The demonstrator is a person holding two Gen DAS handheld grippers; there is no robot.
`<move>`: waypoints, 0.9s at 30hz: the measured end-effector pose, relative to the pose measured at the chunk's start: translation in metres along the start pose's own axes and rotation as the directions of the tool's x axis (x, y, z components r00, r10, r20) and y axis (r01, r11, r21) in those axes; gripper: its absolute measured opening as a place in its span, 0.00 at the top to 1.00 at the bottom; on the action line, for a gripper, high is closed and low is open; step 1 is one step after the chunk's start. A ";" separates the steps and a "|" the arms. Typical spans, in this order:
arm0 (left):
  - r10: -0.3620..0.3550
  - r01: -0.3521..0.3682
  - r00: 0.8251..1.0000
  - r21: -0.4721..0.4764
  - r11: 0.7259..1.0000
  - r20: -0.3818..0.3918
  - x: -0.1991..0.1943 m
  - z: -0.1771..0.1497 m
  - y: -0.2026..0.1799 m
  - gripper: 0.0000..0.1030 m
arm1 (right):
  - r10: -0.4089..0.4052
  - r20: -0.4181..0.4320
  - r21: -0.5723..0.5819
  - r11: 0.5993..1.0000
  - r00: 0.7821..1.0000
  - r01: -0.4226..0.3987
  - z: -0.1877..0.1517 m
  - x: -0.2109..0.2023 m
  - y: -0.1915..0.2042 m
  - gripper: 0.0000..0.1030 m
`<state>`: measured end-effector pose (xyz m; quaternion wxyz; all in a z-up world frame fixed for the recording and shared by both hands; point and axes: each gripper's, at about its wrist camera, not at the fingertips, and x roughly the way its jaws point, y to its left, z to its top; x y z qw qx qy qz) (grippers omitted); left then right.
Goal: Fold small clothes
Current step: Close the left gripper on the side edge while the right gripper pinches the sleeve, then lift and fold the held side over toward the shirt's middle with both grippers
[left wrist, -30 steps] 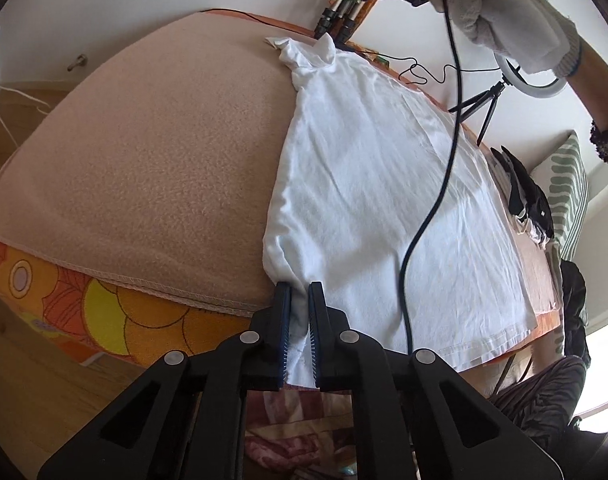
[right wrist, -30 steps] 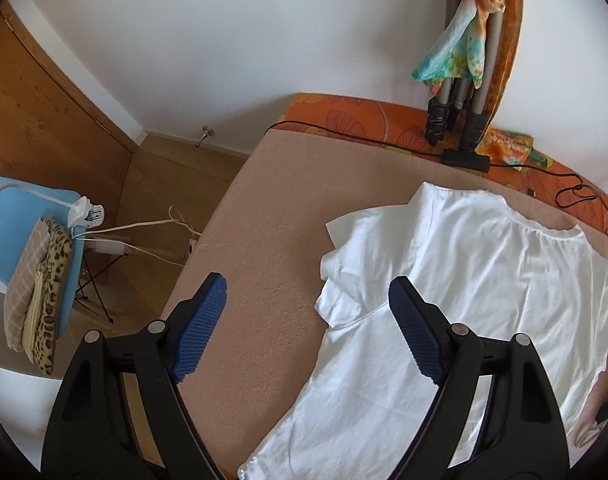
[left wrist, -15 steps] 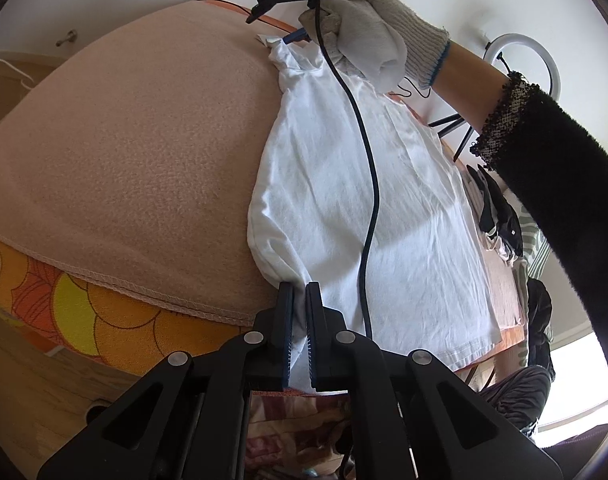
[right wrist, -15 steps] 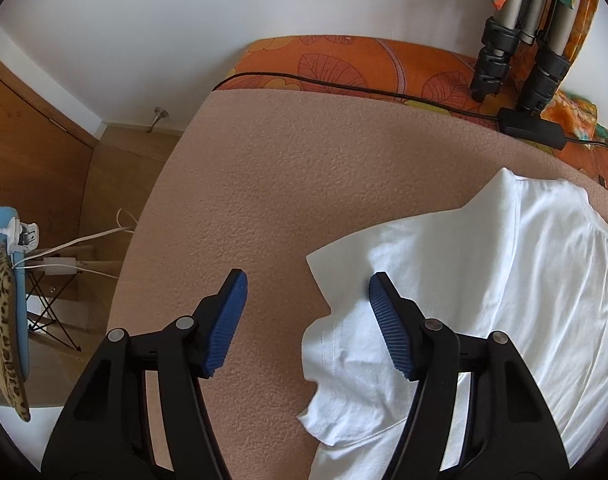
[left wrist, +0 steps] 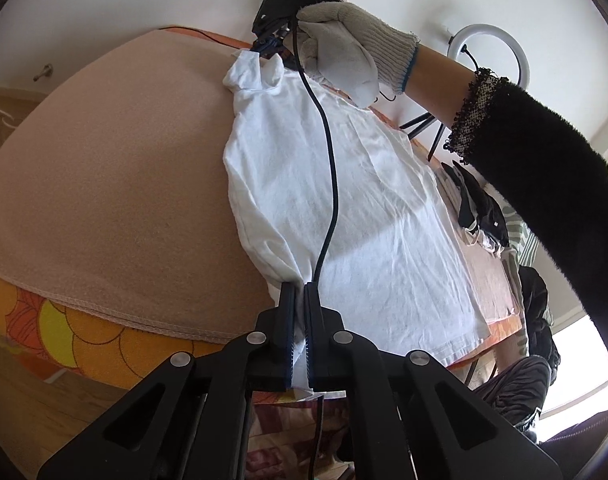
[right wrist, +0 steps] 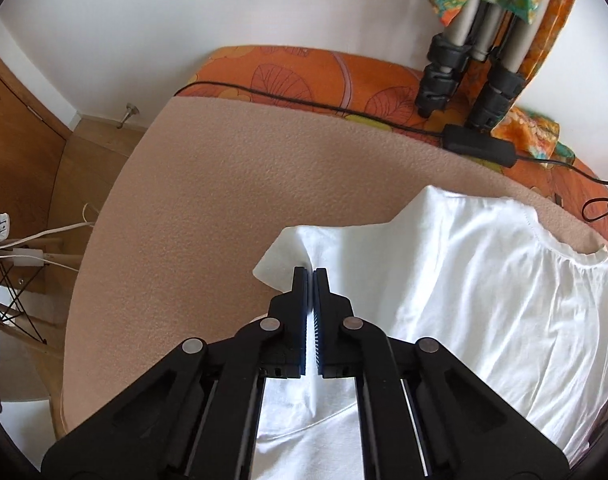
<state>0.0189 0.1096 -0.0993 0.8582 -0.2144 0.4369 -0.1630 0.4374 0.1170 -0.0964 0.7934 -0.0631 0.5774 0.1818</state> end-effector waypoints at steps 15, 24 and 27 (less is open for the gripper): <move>-0.091 0.098 0.994 0.146 0.984 -0.052 0.018 -0.005 -0.066 0.97 | -0.019 0.135 0.034 0.999 0.991 0.015 -0.026 -0.094 -0.075 0.97; -0.085 0.110 0.991 0.259 0.960 -0.105 0.043 -0.018 -0.107 0.98 | -0.098 0.092 0.164 0.983 0.991 0.082 -0.065 -0.085 -0.163 0.97; -0.076 0.111 0.988 0.274 0.955 -0.134 0.055 -0.021 -0.113 0.98 | -0.118 0.066 0.202 0.974 0.991 0.103 -0.073 -0.071 -0.182 0.97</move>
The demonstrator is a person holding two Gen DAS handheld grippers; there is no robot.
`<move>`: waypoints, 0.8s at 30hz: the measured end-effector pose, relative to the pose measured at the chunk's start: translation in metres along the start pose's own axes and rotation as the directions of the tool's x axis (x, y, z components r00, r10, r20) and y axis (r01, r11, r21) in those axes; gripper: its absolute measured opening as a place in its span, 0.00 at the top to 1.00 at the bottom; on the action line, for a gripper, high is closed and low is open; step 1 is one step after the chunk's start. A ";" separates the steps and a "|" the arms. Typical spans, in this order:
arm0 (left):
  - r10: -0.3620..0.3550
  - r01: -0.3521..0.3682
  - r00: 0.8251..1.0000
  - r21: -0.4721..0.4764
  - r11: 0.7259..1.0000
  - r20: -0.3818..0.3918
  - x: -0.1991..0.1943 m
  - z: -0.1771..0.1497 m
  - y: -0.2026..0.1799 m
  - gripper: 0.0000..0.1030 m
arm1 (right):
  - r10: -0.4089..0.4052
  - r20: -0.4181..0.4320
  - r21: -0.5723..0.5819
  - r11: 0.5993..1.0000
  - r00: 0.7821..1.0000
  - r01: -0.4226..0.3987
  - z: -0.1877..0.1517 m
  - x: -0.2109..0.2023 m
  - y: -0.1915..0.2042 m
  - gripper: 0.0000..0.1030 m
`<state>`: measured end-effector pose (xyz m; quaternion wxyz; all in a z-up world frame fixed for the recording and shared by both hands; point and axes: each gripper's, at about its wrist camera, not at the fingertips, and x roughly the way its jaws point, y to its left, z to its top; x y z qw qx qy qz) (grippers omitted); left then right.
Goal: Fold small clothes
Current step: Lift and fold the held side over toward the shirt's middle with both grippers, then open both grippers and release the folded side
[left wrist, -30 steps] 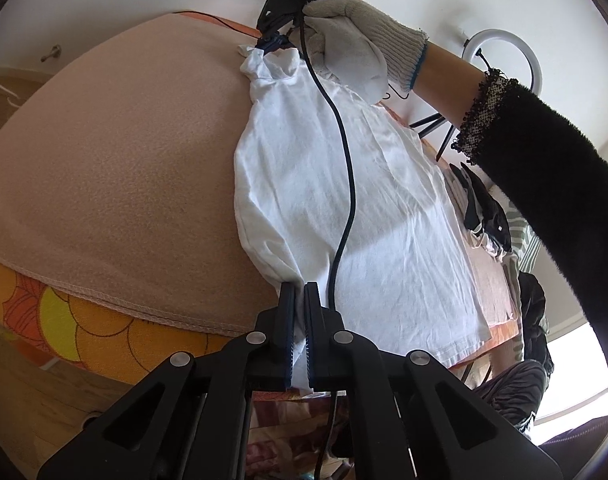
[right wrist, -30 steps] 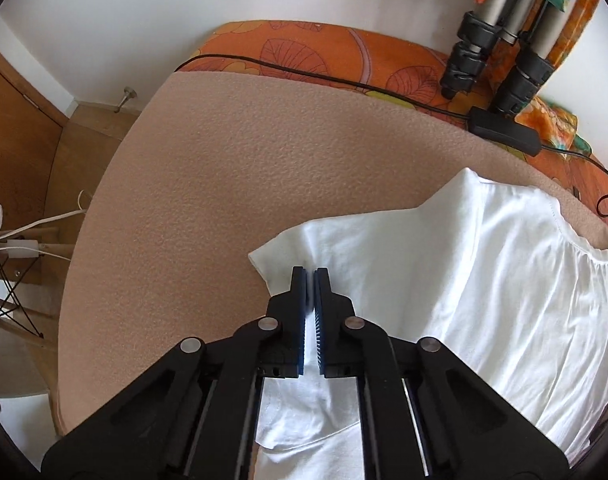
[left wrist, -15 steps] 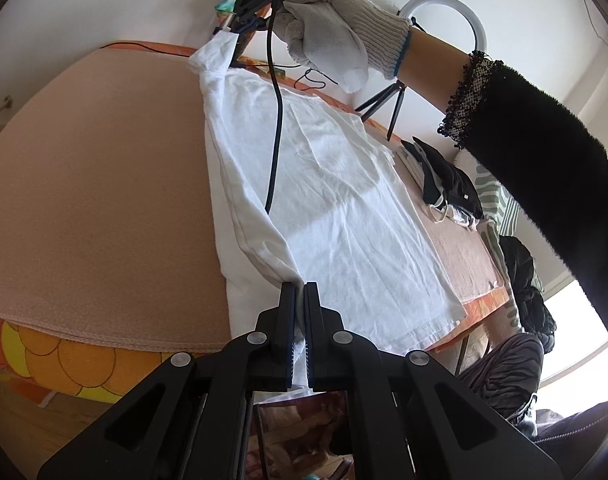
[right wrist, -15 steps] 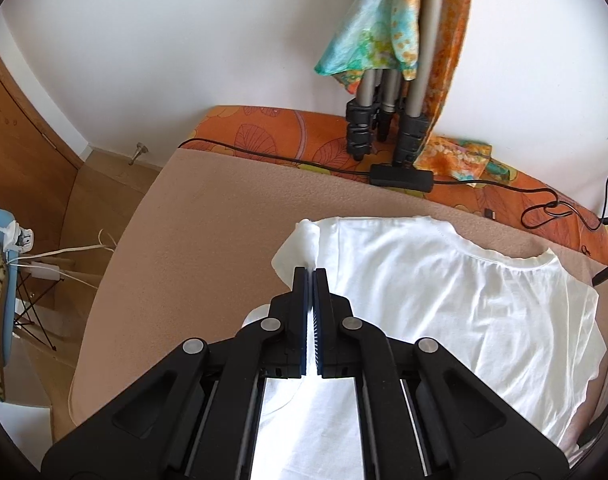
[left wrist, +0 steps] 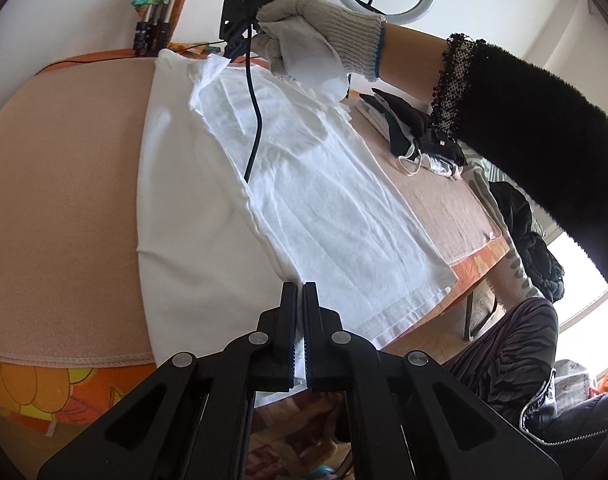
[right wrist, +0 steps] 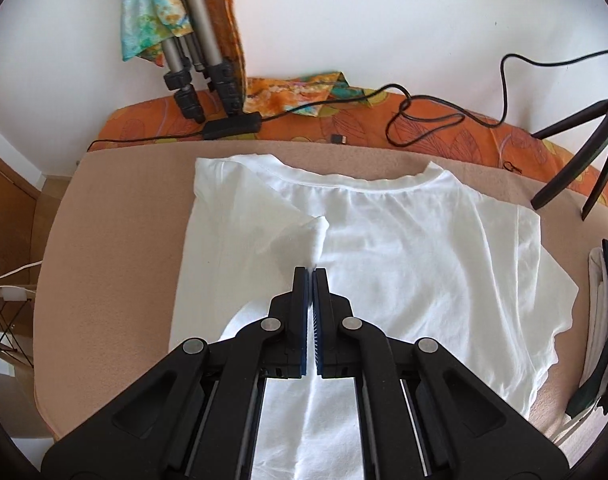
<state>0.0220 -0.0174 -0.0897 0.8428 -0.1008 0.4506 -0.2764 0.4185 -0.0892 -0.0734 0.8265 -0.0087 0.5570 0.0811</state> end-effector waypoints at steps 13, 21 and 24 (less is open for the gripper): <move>-0.065 0.066 0.997 0.004 0.998 -0.051 -0.021 -0.017 -0.006 0.86 | 0.148 0.077 0.105 0.982 0.986 -0.156 -0.029 -0.077 -0.069 0.46; 0.030 -0.030 1.000 0.018 0.999 -0.001 -0.042 -0.030 0.003 0.74 | 0.241 0.141 0.051 0.967 0.960 -0.250 -0.093 -0.166 -0.089 0.46; 0.075 -0.075 0.997 -0.063 0.995 0.003 -0.045 -0.030 0.027 0.74 | 0.262 0.168 0.005 0.964 0.950 -0.267 -0.127 -0.200 -0.094 0.46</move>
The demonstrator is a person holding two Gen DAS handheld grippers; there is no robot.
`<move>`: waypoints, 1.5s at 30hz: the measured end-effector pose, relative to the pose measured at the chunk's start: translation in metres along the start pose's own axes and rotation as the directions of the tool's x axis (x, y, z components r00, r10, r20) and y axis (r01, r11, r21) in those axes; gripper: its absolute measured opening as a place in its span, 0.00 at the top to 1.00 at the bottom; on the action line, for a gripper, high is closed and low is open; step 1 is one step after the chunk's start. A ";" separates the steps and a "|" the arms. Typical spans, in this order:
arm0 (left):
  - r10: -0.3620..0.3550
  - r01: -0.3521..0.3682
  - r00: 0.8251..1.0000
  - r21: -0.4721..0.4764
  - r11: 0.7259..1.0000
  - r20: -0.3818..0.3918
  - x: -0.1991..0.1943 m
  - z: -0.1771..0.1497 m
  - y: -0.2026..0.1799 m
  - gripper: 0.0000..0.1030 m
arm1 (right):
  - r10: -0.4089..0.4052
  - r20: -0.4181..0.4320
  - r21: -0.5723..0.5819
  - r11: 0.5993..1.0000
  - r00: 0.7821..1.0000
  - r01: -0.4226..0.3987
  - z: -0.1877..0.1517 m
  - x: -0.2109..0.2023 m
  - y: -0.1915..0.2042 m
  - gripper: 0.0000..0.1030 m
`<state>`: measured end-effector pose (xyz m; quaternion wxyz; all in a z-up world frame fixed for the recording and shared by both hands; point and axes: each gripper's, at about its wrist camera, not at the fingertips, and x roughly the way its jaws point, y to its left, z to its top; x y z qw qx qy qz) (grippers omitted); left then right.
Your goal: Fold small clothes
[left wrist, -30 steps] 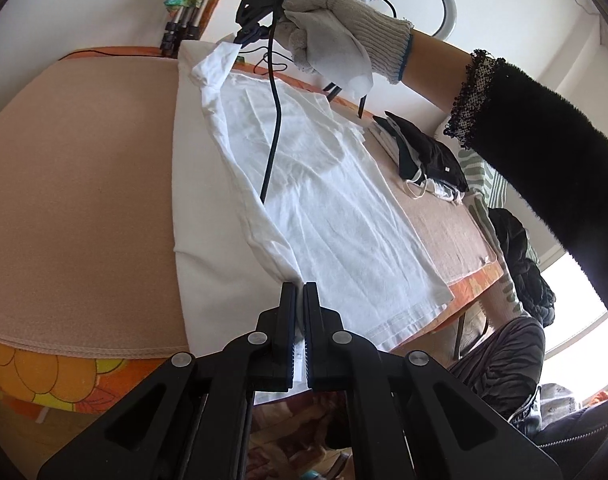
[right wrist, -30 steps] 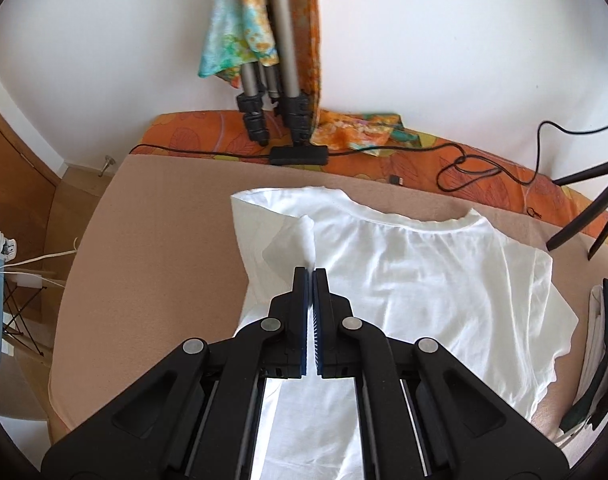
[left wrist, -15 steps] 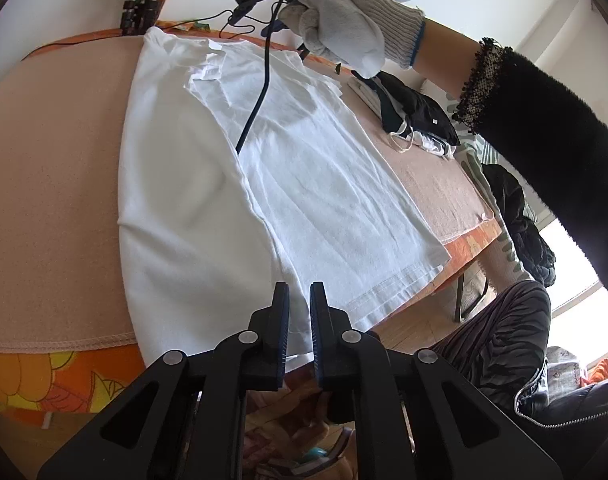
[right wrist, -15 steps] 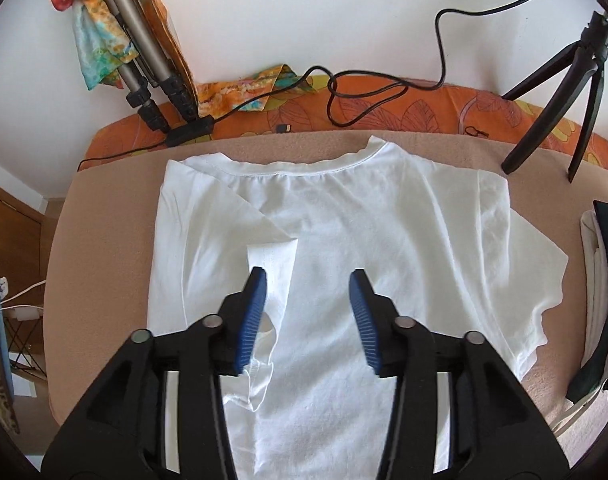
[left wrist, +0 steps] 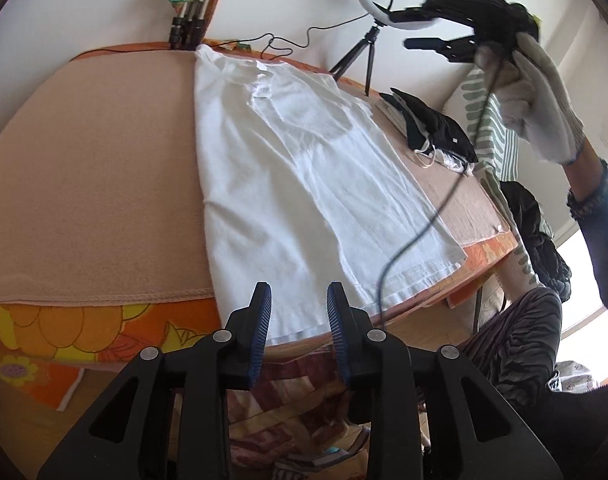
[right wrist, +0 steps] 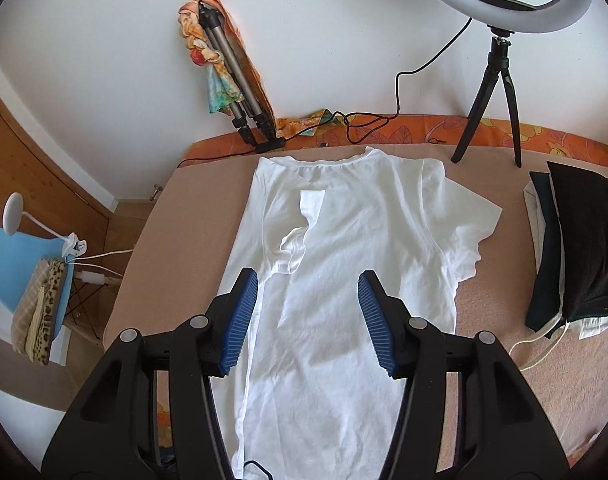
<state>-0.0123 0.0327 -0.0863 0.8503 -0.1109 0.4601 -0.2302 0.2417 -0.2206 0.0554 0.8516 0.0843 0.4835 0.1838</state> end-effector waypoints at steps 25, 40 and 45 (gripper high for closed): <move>-0.074 0.072 0.997 -0.177 0.982 -0.008 0.018 -0.013 0.036 0.96 | 0.168 -0.287 -0.101 0.974 0.943 -0.205 -0.244 0.070 0.059 0.51; -0.047 0.048 0.999 -0.185 0.982 0.010 0.007 -0.028 0.042 0.97 | 0.108 -0.292 -0.156 0.975 0.950 -0.159 -0.252 0.079 0.062 0.97; 0.007 -0.007 1.000 -0.134 0.991 0.003 0.004 -0.026 0.032 0.97 | 0.115 -0.304 -0.149 0.975 0.946 -0.166 -0.254 0.077 0.061 0.97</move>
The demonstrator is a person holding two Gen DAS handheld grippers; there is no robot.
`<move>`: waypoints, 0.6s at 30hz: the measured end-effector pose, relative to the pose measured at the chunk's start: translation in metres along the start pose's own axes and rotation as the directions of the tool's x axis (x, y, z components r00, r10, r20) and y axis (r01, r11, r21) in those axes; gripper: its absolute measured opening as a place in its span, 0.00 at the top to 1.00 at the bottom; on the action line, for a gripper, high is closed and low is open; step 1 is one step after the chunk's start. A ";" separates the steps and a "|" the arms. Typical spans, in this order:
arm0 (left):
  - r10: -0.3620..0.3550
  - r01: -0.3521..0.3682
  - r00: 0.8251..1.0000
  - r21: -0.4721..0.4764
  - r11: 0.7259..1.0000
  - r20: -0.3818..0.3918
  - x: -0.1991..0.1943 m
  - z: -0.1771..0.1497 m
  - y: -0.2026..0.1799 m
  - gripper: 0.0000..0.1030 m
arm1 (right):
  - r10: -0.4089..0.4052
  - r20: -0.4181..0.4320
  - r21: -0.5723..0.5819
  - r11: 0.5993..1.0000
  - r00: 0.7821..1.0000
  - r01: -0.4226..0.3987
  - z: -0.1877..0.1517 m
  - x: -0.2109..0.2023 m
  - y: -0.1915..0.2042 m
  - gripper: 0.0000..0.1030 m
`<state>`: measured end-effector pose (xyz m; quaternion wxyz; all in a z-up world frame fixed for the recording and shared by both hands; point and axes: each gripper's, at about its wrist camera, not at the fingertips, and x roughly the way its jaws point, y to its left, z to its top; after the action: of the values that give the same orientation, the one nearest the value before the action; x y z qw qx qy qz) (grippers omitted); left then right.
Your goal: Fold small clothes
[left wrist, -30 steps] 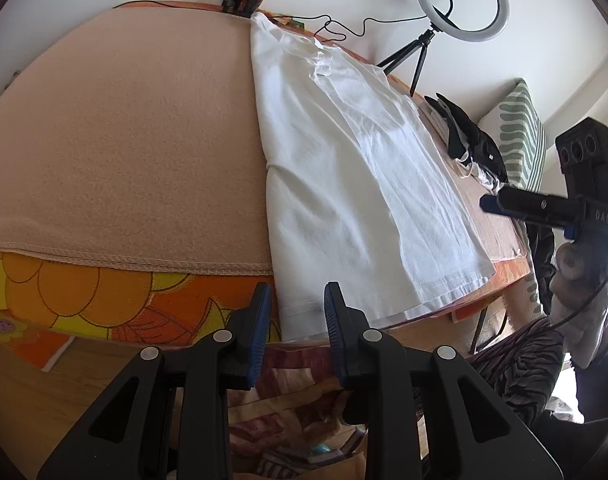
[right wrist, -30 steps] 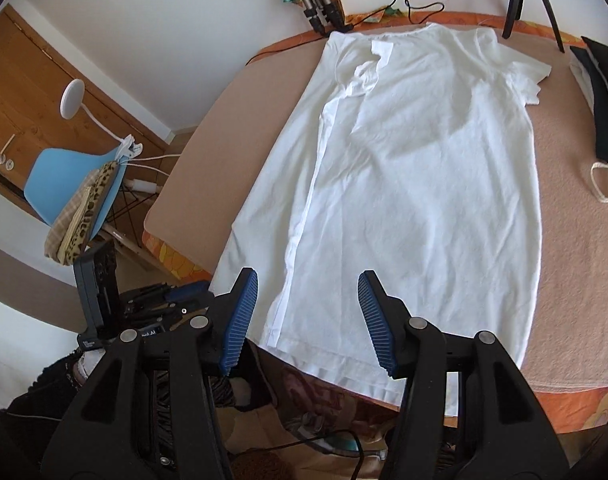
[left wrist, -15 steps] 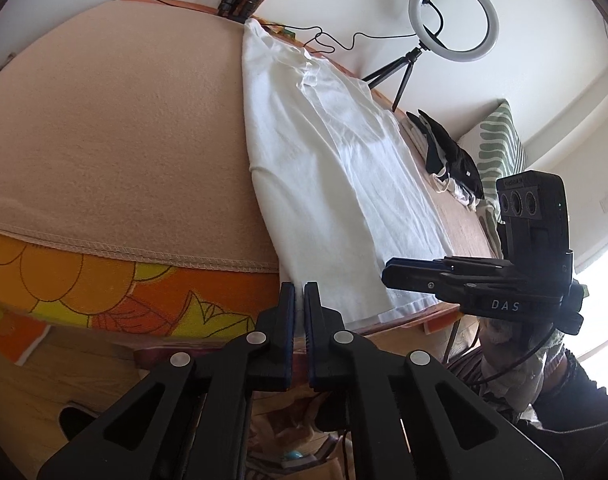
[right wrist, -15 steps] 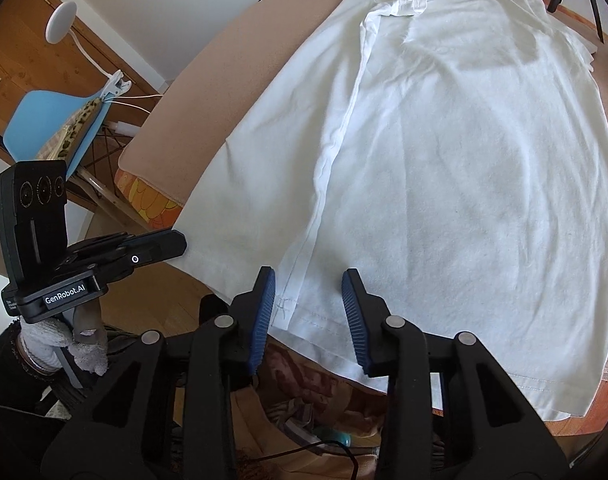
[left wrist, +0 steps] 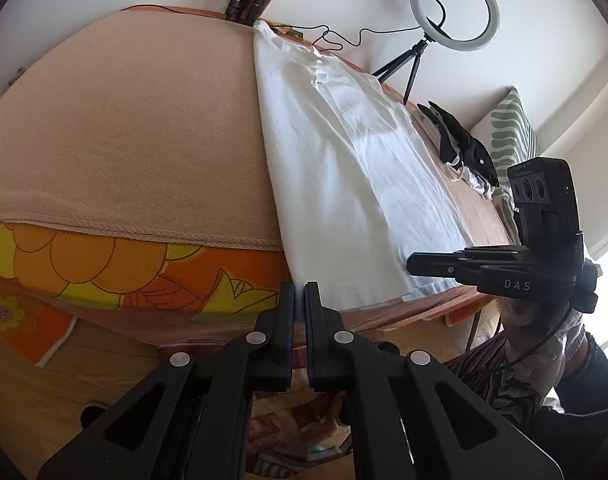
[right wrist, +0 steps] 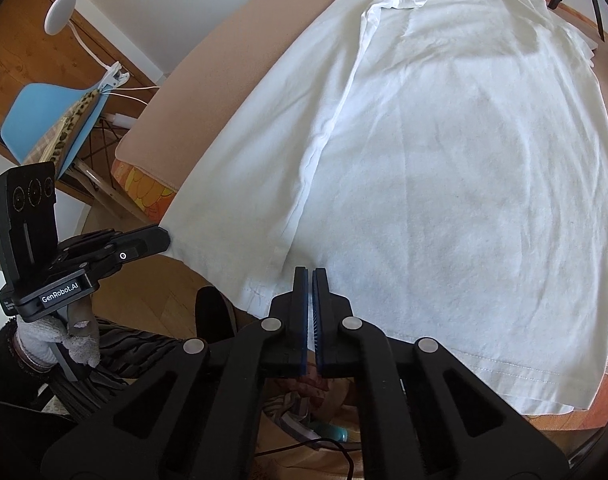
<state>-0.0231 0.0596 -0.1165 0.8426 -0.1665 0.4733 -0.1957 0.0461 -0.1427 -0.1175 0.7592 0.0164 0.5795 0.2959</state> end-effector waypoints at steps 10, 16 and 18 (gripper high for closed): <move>0.036 -0.053 0.991 0.138 0.989 0.128 -0.020 -0.002 -0.036 0.96 | 0.044 0.175 0.050 0.997 0.984 -0.054 -0.027 -0.088 -0.055 0.91; -0.033 0.001 0.991 0.239 0.971 0.131 -0.002 0.002 -0.082 0.94 | -0.013 0.358 0.090 0.996 0.934 -0.021 -0.040 -0.151 -0.089 0.41; -0.059 0.029 0.992 0.259 0.965 0.108 0.007 0.002 -0.096 0.94 | -0.021 0.388 0.100 0.995 0.922 -0.019 -0.040 -0.167 -0.099 0.41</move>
<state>-0.0349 -0.0271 -0.0755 0.8783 -0.0773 0.3909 -0.2644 0.0274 -0.3156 -0.0224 0.8573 0.1128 0.4319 0.2565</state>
